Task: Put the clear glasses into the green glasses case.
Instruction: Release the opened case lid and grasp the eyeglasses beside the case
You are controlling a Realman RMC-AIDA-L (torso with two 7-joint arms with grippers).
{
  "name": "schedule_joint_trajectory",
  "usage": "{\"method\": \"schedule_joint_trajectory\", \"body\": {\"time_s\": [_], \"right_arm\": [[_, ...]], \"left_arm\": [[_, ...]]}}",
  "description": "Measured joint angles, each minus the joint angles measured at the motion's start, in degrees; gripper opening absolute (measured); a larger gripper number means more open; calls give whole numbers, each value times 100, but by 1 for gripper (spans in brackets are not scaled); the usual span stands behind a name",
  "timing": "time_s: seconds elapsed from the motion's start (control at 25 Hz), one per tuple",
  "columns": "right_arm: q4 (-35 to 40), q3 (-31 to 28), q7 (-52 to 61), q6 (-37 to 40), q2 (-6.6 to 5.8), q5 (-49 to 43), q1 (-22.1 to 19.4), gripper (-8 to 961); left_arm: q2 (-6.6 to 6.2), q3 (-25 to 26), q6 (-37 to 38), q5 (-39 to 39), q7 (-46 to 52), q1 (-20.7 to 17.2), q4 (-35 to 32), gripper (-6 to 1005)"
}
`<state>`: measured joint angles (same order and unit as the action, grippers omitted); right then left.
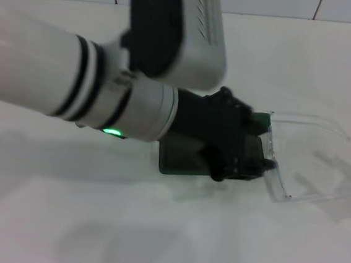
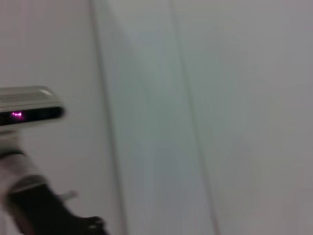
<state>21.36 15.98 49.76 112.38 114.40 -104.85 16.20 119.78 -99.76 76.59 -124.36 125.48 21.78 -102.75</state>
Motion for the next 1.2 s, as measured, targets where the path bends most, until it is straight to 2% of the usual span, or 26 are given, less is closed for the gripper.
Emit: {"method": "schedule_joint_trajectory", "body": {"time_s": [0.16,0.32,0.44,0.56,0.68,0.76,0.84,0.92,0.96,1.04,1.12,1.2], "right_arm": [[332,48,659,128,83,8,161,634],[977,543,2016,-46,83,-68,438,634],[1817,1418,3319,-611,113,-83,516,633],[2957,2567,4824,-1287,106,-298,533,632],[4610,3524,6444,-1529,110,-902,476,632],[5390,3899,7436,-1532,100,-1372,518,631],[6043,4279,8481,-1375,61,-2029,804,631],[6309,4509,9185,-1137,47,-2639,1166,630],[6372,4650,9566,-955,56,-3027,1478,630],[6298,4824,9982,-734,80,-3530,1928,629],[5954,5078,10328,-602,96,-4056,2459,629],[5591,5213,10460,-625,105,-4412,2820,628]], "left_arm": [[-6,635,289,1078,-344,-96,-7,471],[-7,880,334,1394,-650,-238,27,471],[-5,879,334,1396,-787,-279,44,471],[0,894,323,1400,-858,-341,57,472],[-1,925,306,1401,-886,-379,75,472],[1,1022,279,1432,-997,-435,155,472],[5,1067,273,1453,-1040,-448,184,472],[4,1207,270,1516,-1150,-476,249,472],[4,1263,268,1540,-1240,-481,291,472],[7,1304,267,1571,-1343,-475,356,471],[8,1338,263,1645,-1462,-434,483,471],[8,1371,259,1740,-1641,-382,677,470]]}}
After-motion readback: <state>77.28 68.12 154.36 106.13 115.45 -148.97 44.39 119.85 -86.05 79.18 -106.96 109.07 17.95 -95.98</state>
